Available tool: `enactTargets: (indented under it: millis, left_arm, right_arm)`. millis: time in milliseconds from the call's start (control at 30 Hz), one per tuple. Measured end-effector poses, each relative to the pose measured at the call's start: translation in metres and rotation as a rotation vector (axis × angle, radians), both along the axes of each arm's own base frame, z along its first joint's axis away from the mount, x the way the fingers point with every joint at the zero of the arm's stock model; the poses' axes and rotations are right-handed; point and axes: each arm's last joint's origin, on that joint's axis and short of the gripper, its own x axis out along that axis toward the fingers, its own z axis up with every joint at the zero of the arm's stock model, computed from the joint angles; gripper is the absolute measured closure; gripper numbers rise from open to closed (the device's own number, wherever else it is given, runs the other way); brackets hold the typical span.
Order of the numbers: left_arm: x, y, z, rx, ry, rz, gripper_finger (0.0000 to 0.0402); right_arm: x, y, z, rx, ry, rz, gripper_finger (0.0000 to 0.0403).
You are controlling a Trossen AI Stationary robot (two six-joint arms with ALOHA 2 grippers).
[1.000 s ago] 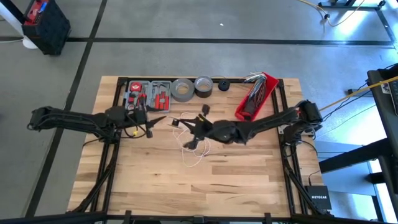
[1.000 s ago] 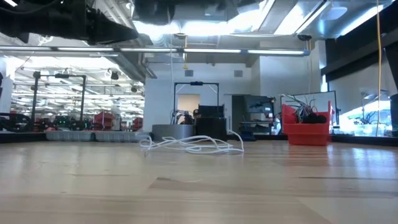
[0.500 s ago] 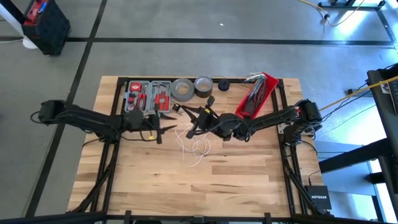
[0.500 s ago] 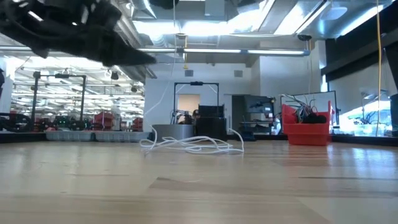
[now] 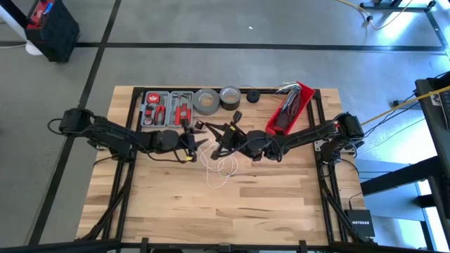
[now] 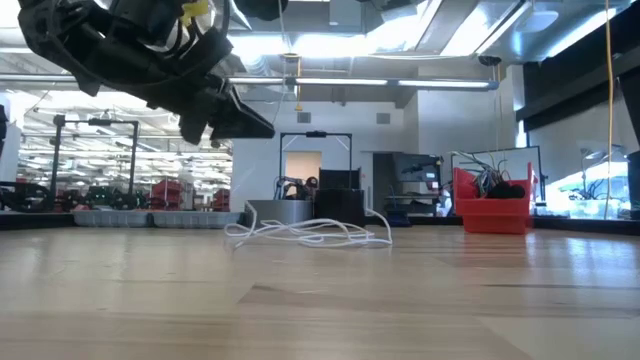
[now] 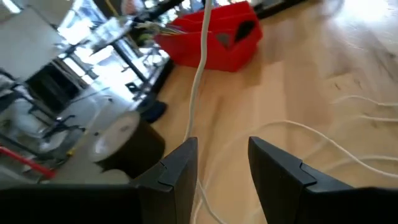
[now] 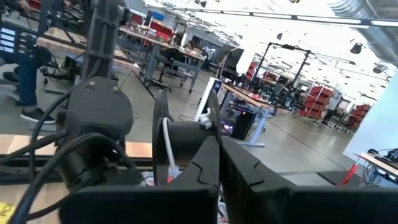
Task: Coil cords
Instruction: Coil the white wire on the black spool
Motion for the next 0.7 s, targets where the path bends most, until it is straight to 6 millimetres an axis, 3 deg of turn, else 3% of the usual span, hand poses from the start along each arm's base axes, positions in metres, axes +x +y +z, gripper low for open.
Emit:
enactTargets:
  millis: [400,500,700]
  left_arm:
    - [-0.008,-0.017,-0.005,0.126,0.167,-0.12,0.0266]
    - [-0.011,-0.016,0.002,0.152,0.143,-0.049,0.0266]
    - [-0.011,-0.003,0.004,0.036,0.08,0.049,0.0266]
  right_arm:
    - [0.0,0.0,0.0,-0.003,0.004,-0.002,0.0397]
    - [0.0,0.0,-0.001,-0.004,0.009,-0.002,0.0397]
    - [0.0,0.0,-0.001,0.001,0.007,0.009,0.0397]
